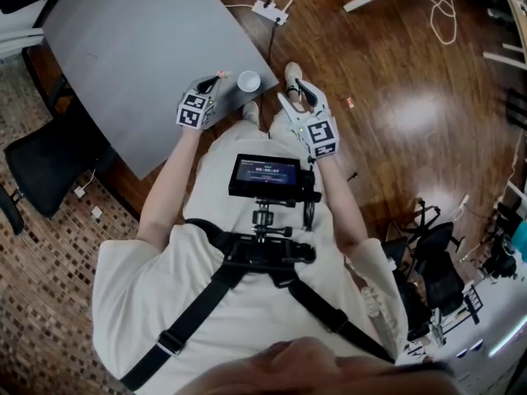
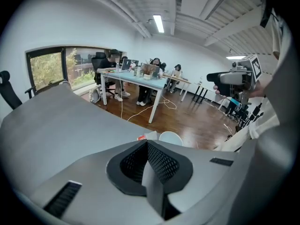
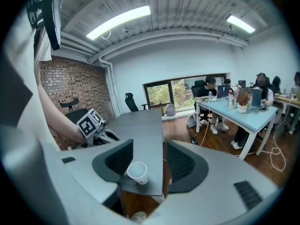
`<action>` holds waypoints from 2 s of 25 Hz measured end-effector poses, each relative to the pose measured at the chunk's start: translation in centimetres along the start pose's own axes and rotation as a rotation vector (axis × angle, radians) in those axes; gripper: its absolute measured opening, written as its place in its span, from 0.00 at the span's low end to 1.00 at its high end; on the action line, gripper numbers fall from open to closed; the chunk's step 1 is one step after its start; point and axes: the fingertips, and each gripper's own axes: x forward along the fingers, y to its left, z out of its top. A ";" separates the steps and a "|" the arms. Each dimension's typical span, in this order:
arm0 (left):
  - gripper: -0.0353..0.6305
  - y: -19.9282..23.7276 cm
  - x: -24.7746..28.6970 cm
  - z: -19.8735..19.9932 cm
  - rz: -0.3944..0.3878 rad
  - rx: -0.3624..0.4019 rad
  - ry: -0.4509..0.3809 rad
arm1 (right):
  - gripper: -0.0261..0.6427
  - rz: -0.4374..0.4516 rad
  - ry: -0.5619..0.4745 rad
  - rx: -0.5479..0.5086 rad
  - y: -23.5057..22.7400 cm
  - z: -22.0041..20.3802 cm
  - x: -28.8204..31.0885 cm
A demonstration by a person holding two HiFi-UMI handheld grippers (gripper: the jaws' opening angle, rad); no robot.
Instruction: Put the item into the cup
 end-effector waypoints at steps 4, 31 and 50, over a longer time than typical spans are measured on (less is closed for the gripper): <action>0.05 -1.8 0.6 1.9 -0.040 0.099 -0.004 | 0.39 -0.007 -0.015 -0.005 -0.6 0.1 0.5; 0.07 -6.5 7.3 -1.1 -0.081 0.292 0.289 | 0.39 -0.094 -0.022 0.026 -1.7 -1.6 -3.8; 0.30 -4.1 -1.4 4.1 0.023 0.080 -0.125 | 0.39 -0.068 -0.053 -0.016 1.1 -0.7 -3.1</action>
